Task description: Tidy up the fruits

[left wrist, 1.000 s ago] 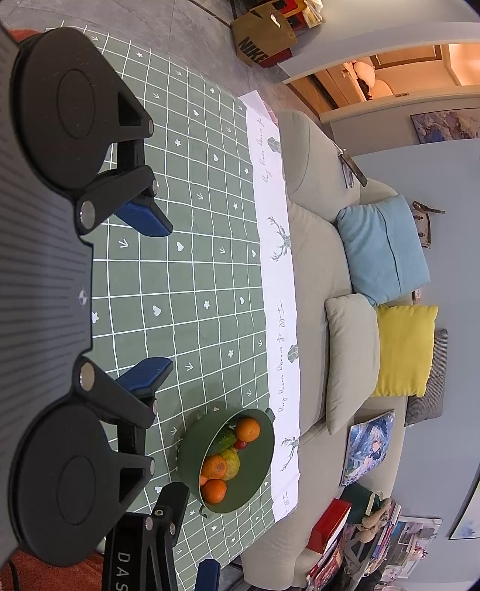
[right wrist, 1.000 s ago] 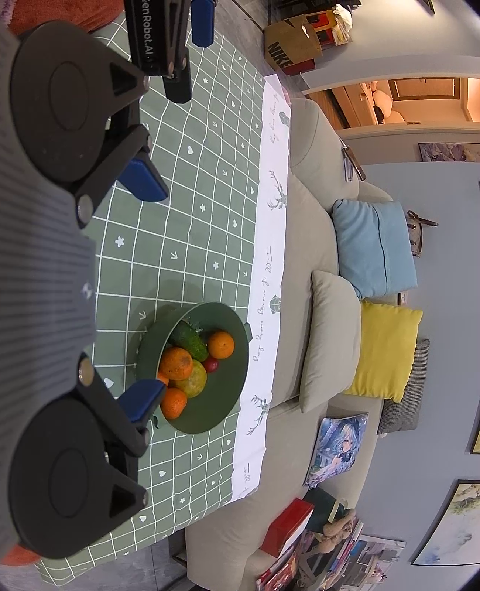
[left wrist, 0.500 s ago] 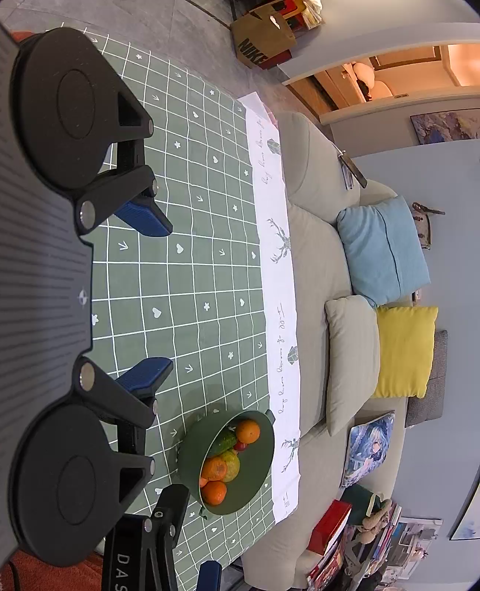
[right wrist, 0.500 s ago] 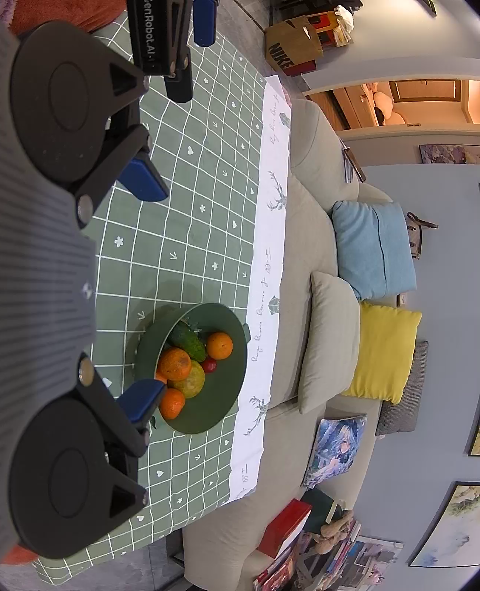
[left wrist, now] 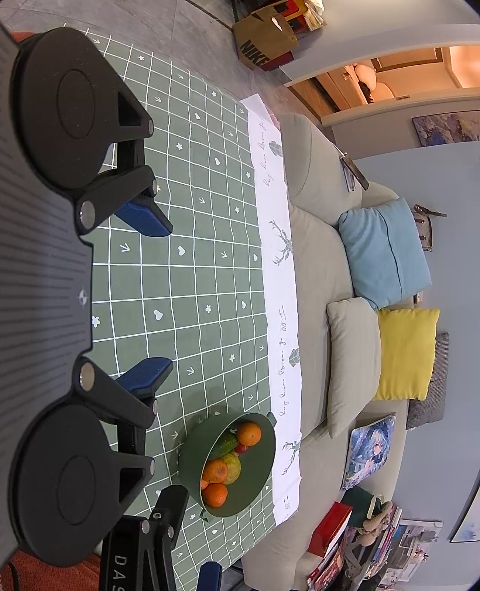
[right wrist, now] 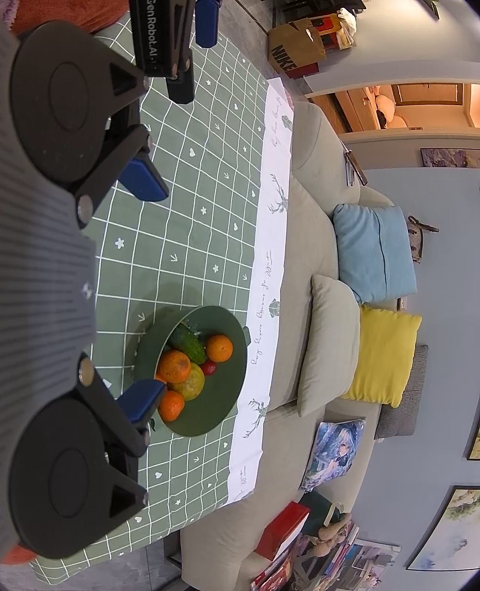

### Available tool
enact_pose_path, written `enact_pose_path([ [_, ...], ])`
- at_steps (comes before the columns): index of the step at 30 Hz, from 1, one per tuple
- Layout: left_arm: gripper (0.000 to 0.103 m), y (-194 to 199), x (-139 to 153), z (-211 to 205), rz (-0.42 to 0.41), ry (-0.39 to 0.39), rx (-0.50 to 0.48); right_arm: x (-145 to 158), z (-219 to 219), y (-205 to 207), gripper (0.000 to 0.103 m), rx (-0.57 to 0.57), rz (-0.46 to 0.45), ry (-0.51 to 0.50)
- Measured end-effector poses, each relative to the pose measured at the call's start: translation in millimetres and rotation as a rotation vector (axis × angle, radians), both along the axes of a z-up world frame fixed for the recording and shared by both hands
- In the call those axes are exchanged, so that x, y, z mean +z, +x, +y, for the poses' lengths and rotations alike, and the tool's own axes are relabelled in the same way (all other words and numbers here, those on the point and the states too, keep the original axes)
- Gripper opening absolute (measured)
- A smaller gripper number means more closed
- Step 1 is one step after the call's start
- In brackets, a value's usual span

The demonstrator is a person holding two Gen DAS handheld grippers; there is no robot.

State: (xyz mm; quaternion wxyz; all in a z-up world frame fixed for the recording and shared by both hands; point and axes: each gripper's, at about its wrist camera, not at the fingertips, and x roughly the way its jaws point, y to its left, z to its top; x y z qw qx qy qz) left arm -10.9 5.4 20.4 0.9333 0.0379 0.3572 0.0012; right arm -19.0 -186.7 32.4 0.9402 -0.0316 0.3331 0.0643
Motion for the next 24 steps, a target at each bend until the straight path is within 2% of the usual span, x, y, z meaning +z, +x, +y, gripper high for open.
enact_pose_path([
  [24, 0.087, -1.8, -3.5, 4.4, 0.005, 0.001, 0.007, -0.2, 0.4, 0.4, 0.098, 0.002, 0.001, -0.001],
])
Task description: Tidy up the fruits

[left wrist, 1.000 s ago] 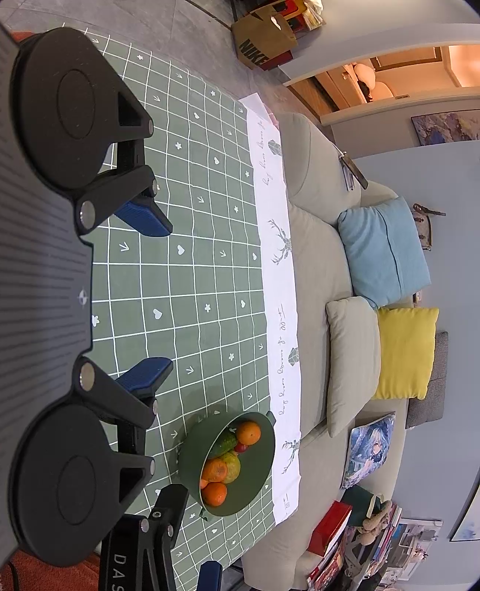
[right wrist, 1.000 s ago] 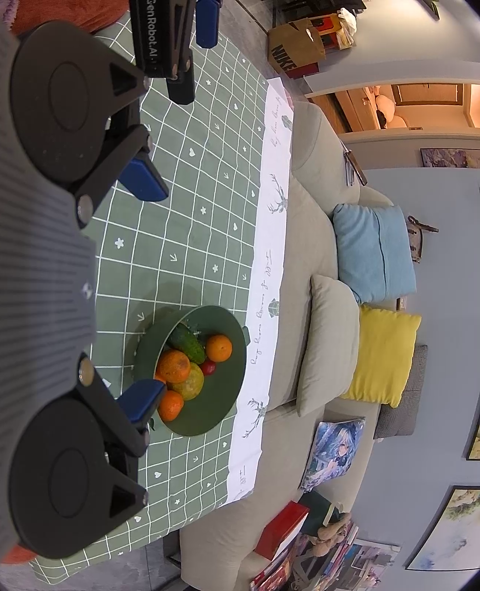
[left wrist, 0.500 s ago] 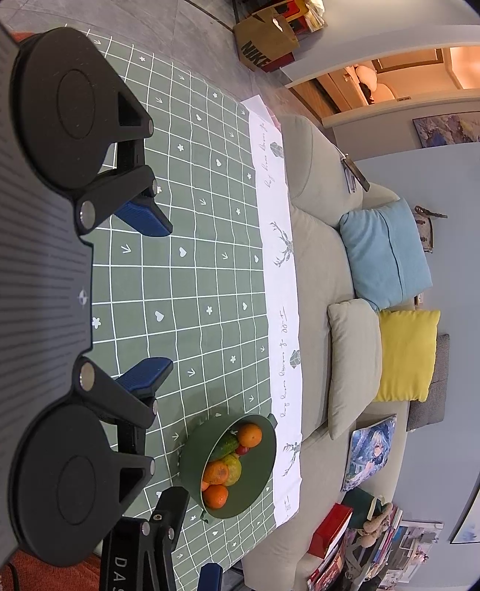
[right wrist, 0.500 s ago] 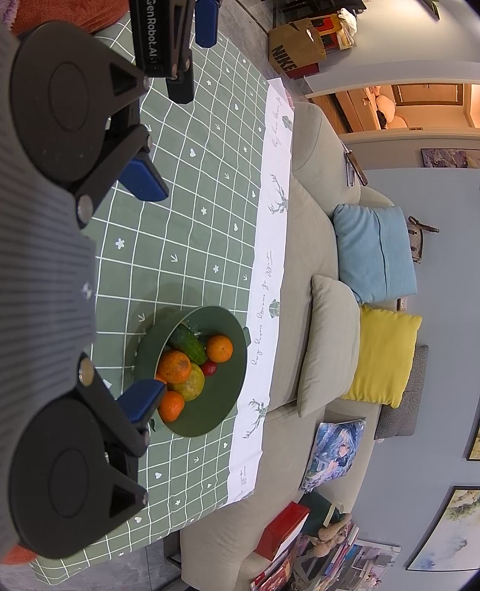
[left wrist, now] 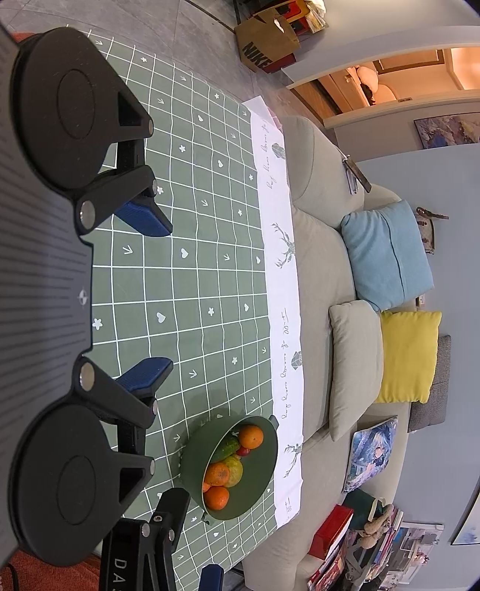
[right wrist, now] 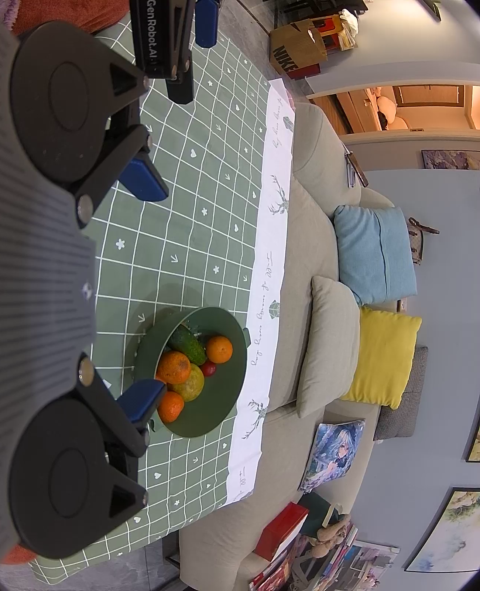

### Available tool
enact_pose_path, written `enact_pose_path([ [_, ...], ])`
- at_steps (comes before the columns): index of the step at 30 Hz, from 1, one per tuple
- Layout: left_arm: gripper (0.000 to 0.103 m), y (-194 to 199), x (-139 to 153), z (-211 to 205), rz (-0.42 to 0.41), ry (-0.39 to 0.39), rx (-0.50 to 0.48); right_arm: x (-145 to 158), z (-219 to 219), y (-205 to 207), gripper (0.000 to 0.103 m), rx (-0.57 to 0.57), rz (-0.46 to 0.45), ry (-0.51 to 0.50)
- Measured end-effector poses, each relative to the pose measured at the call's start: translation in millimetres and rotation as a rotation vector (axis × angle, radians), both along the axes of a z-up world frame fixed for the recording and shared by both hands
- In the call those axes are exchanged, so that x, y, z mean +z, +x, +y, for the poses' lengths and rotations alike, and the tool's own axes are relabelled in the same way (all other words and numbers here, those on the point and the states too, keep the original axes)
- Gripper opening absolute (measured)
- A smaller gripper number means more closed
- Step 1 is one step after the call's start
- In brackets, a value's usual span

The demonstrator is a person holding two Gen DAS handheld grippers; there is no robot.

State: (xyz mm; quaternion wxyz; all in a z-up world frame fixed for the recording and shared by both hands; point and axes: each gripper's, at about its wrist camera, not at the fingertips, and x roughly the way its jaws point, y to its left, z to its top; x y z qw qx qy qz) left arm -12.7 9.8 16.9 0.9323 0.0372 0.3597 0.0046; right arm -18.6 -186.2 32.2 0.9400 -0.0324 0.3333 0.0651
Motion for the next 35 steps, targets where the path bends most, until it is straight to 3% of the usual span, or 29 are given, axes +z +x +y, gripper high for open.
enact_pose_path([
  [35, 0.087, 0.2, 0.4, -4.1, 0.003, 0.011, 0.001, -1.0, 0.6, 0.4, 0.098, 0.003, 0.005, 0.0],
])
